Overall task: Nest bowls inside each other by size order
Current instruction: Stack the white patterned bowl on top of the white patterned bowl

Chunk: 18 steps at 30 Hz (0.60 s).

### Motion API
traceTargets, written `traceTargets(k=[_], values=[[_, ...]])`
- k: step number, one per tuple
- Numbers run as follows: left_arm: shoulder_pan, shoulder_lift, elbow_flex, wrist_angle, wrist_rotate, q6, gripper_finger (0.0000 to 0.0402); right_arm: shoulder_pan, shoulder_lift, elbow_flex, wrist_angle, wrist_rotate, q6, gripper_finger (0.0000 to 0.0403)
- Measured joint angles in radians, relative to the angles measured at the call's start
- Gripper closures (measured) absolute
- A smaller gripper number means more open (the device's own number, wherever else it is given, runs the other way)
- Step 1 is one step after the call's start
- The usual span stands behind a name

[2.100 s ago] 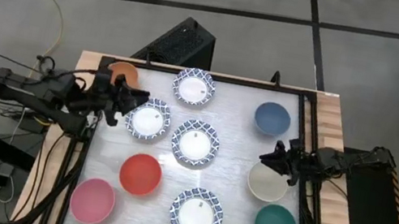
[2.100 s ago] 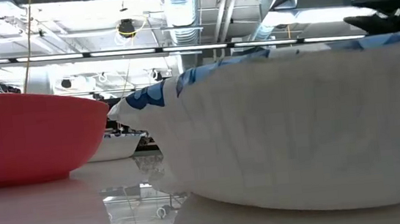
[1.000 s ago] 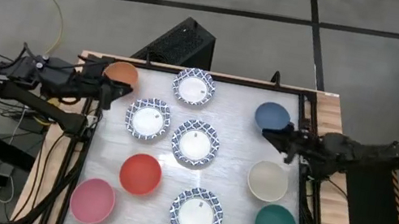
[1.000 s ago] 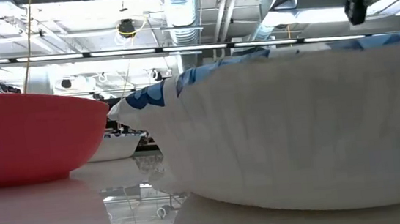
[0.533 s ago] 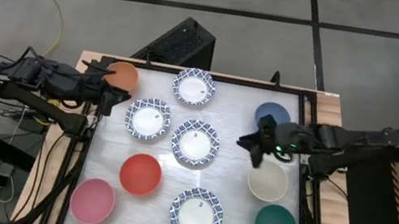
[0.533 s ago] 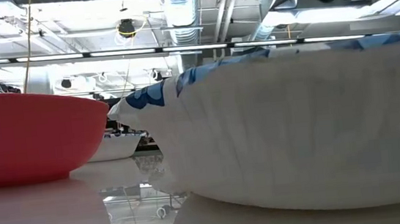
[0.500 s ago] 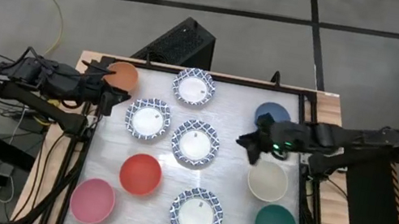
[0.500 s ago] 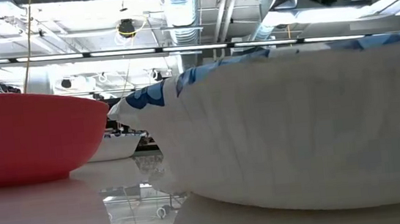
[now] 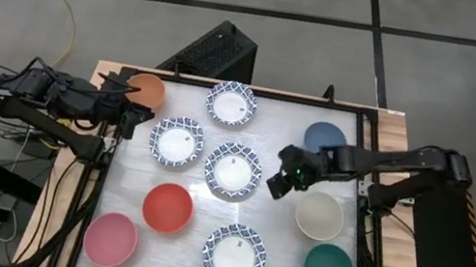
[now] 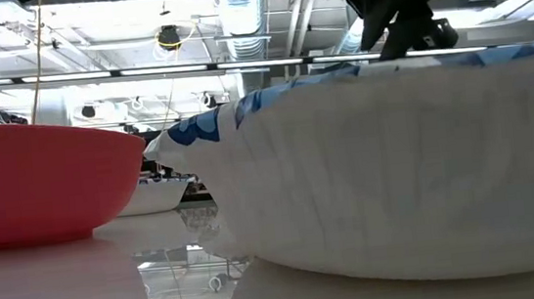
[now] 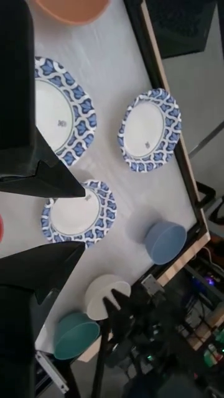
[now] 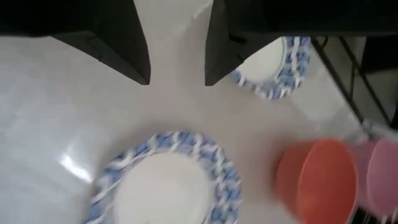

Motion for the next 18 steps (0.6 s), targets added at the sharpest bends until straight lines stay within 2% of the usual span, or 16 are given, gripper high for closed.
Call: traceTargets(k=[3, 6, 11, 18], values=[[0.000, 0.000, 0.000, -0.006, 0.001, 0.009, 0.0289, 0.029, 0.009, 0.000, 0.041, 0.053, 0.001, 0.0212], [0.000, 0.001, 0.000, -0.018, -0.011, 0.027, 0.0289, -0.010, 0.030, 0.001, 0.055, 0.094, 0.003, 0.0203], [0.000, 0.006, 0.000, -0.038, -0.027, -0.019, 0.0289, -0.086, 0.102, 0.001, 0.065, 0.091, 0.058, 0.0193], [0.000, 0.014, -0.001, -0.054, -0.023, -0.003, 0.0289, -0.141, 0.218, 0.000, 0.122, 0.095, 0.034, 0.0190]])
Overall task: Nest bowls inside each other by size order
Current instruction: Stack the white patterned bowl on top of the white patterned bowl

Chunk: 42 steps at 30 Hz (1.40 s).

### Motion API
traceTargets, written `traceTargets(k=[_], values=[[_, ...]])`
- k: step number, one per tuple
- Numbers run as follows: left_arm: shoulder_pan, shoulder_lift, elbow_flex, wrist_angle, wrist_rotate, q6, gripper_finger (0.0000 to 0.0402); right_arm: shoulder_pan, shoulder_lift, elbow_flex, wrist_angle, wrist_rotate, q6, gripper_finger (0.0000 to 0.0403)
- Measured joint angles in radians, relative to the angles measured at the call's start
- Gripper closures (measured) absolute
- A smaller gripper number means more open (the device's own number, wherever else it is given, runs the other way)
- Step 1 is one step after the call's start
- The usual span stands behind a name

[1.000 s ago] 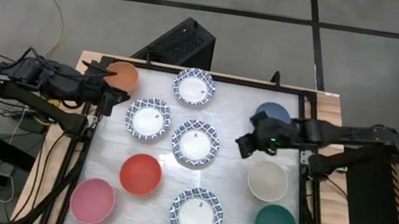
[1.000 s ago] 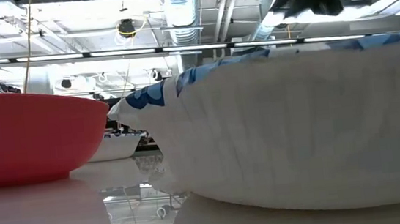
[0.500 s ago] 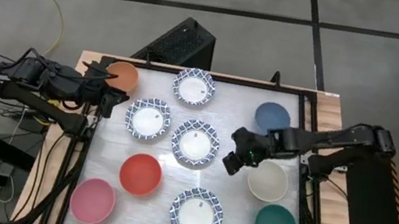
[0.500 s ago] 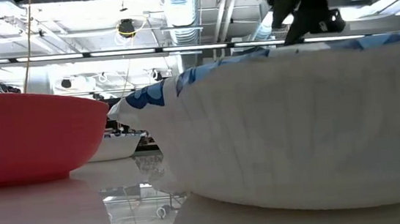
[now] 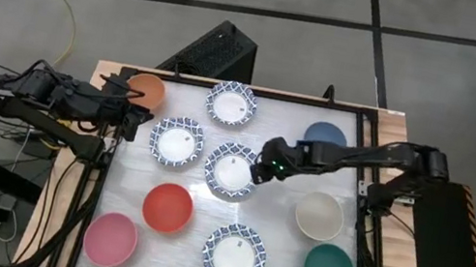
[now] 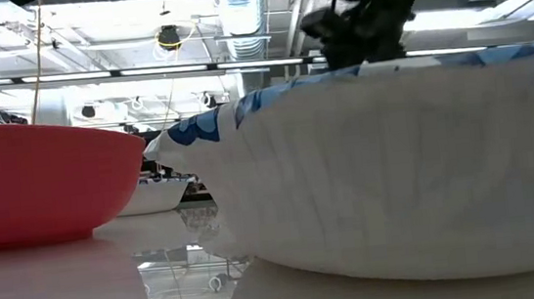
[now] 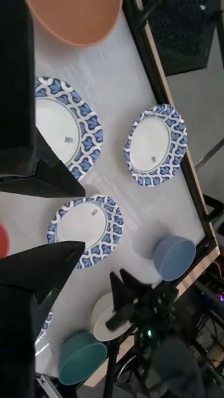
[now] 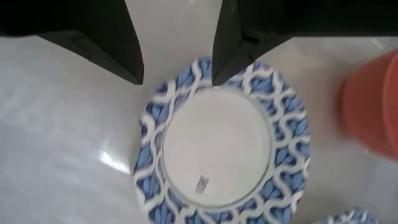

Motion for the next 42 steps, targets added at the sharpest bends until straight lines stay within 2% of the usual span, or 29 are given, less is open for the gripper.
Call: traceTargets(k=[9, 14, 21, 25, 32, 37, 42], values=[[0.000, -0.001, 0.000, 0.000, -0.002, 0.033, 0.0289, -0.070, 0.124, 0.000, 0.052, 0.004, -0.017, 0.0190], [0.000, 0.000, 0.000, 0.000, -0.003, 0.041, 0.0289, -0.084, 0.172, 0.000, 0.115, -0.001, -0.059, 0.0190], [0.000, -0.001, 0.000, 0.000, -0.005, 0.041, 0.0289, -0.083, 0.224, 0.000, 0.119, -0.011, -0.058, 0.0198], [0.000, 0.000, 0.000, -0.013, -0.008, 0.042, 0.0289, -0.083, 0.222, 0.000, 0.119, -0.011, -0.028, 0.0243], [0.000, 0.000, 0.000, -0.049, -0.045, 0.031, 0.0289, -0.083, 0.215, 0.000, 0.119, -0.036, -0.032, 0.0384], [0.000, 0.000, 0.000, -0.051, -0.063, 0.029, 0.0289, -0.079, 0.202, 0.015, 0.106, -0.093, -0.019, 0.0387], [0.000, 0.000, 0.000, -0.052, -0.063, 0.030, 0.0289, -0.055, 0.126, 0.062, 0.048, -0.096, -0.019, 0.0393]])
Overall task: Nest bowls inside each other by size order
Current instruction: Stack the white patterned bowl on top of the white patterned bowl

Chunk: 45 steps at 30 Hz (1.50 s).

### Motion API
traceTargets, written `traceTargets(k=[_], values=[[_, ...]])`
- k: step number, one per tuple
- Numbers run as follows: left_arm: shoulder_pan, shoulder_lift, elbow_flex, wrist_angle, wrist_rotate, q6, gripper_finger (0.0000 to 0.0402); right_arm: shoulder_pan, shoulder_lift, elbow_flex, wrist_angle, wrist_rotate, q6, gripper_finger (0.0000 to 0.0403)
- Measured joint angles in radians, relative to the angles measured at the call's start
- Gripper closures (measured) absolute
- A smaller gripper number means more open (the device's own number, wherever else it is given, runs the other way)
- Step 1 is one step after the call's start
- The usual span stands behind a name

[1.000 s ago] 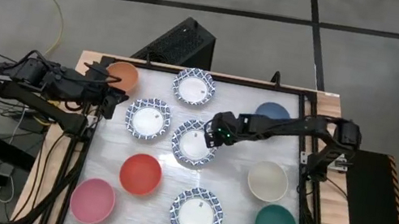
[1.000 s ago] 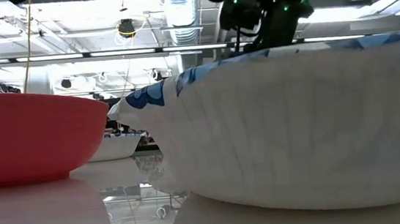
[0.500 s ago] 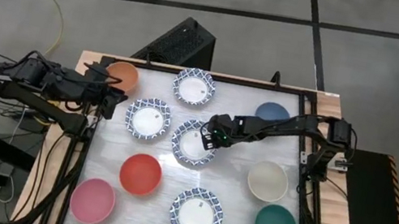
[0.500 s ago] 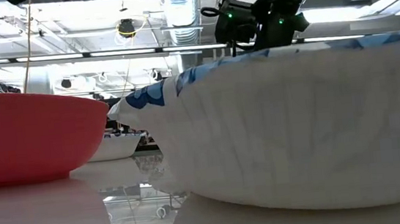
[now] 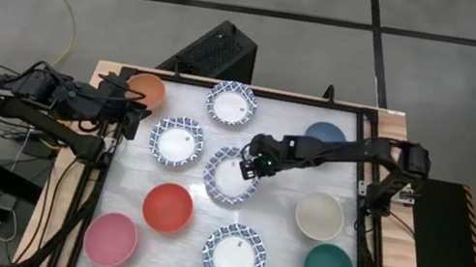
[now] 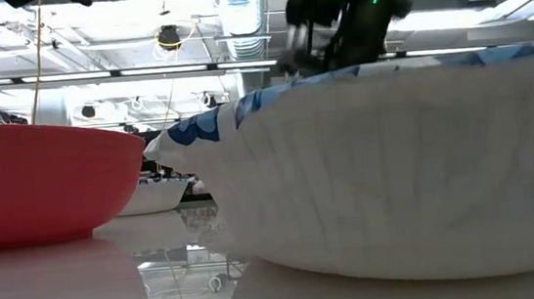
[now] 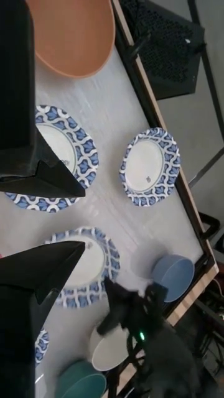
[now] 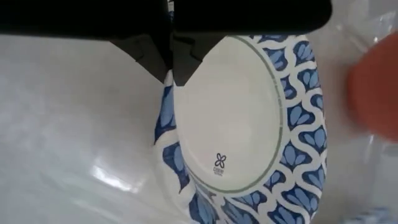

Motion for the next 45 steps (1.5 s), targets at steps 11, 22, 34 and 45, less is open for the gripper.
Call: traceTargets(k=[11, 22, 34, 45], values=[[0.000, 0.000, 0.000, 0.000, 0.000, -0.002, 0.0289, 0.239, -0.267, 0.018, -0.084, 0.007, -0.044, 0.0395], [0.000, 0.000, 0.000, 0.000, -0.052, -0.003, 0.0289, 0.457, -0.187, 0.018, -0.073, 0.034, 0.000, 0.0395], [0.000, 0.000, 0.000, 0.000, -0.056, -0.003, 0.0289, 0.500, -0.072, 0.017, 0.022, 0.004, 0.002, 0.0396], [0.000, 0.000, 0.000, 0.000, -0.065, 0.012, 0.0289, 0.510, -0.066, -0.013, 0.024, -0.023, 0.018, 0.0396]])
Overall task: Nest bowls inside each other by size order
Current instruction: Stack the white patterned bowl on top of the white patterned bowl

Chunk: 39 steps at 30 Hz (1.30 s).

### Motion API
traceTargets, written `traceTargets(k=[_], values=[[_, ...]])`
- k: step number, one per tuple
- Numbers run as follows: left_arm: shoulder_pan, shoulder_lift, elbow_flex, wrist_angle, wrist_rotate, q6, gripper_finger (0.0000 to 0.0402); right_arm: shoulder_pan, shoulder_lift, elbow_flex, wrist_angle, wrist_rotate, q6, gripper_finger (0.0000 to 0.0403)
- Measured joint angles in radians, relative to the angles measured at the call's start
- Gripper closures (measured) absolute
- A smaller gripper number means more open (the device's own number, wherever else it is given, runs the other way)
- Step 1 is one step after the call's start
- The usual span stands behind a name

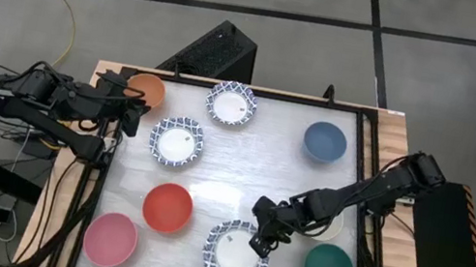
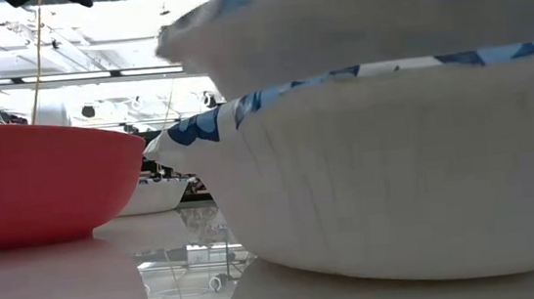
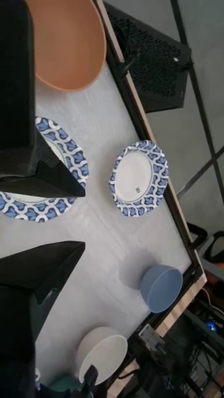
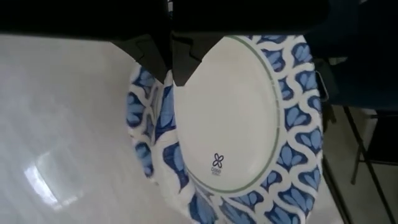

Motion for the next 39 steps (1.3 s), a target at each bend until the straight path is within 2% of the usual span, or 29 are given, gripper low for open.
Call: traceTargets(k=[13, 32, 35, 39], values=[[0.000, 0.000, 0.000, 0.000, -0.007, 0.011, 0.0289, 0.019, 0.046, 0.000, 0.054, -0.049, -0.050, 0.0396], [0.000, 0.000, 0.000, 0.001, -0.007, 0.005, 0.0289, -0.002, 0.060, 0.000, 0.071, -0.017, -0.147, 0.0392], [0.000, 0.000, 0.000, 0.001, -0.007, 0.004, 0.0289, -0.003, 0.060, -0.027, 0.100, -0.013, -0.138, 0.0392], [0.000, 0.000, 0.000, 0.001, -0.007, 0.004, 0.0289, -0.006, 0.060, -0.090, 0.225, -0.022, -0.084, 0.0391]])
